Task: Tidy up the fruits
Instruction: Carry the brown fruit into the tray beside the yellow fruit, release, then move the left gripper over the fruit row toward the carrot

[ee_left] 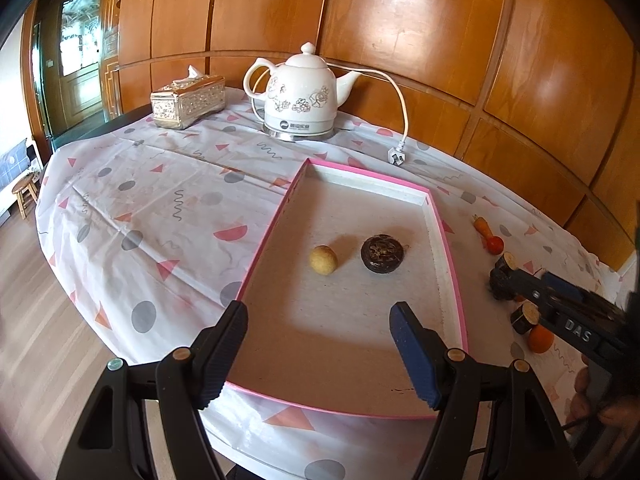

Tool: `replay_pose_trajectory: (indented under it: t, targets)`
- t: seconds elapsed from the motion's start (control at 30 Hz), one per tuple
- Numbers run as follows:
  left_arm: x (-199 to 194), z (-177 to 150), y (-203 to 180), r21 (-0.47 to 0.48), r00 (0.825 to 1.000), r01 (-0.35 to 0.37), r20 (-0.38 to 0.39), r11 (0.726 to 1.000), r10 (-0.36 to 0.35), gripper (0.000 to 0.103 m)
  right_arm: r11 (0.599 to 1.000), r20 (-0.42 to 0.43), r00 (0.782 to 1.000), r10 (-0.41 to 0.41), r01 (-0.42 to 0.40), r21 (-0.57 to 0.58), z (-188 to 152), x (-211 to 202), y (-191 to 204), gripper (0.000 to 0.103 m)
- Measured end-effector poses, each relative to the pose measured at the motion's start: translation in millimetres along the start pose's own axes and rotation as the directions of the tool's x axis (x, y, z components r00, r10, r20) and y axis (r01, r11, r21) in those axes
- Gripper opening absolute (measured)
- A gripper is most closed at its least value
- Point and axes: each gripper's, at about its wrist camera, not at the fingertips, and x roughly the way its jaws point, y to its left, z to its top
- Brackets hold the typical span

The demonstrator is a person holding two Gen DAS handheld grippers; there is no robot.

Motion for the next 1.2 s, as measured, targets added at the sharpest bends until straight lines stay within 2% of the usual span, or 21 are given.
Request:
replay_pose_trajectory:
  t: [0.47, 0.87, 1.1, 1.2]
  targets:
    - [2, -3, -18, 0.061, 0.999, 0.04, -0.021, 0.997, -0.038, 0.074, 0.973, -0.01, 0.989, -0.145, 0.144, 0.178, -41, -34, -77, 0.063]
    - [4, -5, -36, 0.119, 0.997, 0.072, -0.036, 0.99, -0.068, 0.074, 0.942, -0.063, 0.974, -0.217, 0.226, 0.248, -78, -46, -116, 0.063]
    - [6, 5, -57, 0.168, 0.989, 0.142, -0.073, 0.975, -0.132, 0.072, 0.93, -0.068, 0.968, -0.24, 0.25, 0.27, -89, -52, -128, 0.063]
    - [7, 13, -75, 0.213, 0.981, 0.189, -0.085, 0.959, -0.175, 0.072, 0.926, -0.067, 0.967, -0.244, 0.253, 0.28, -93, -52, -132, 0.063]
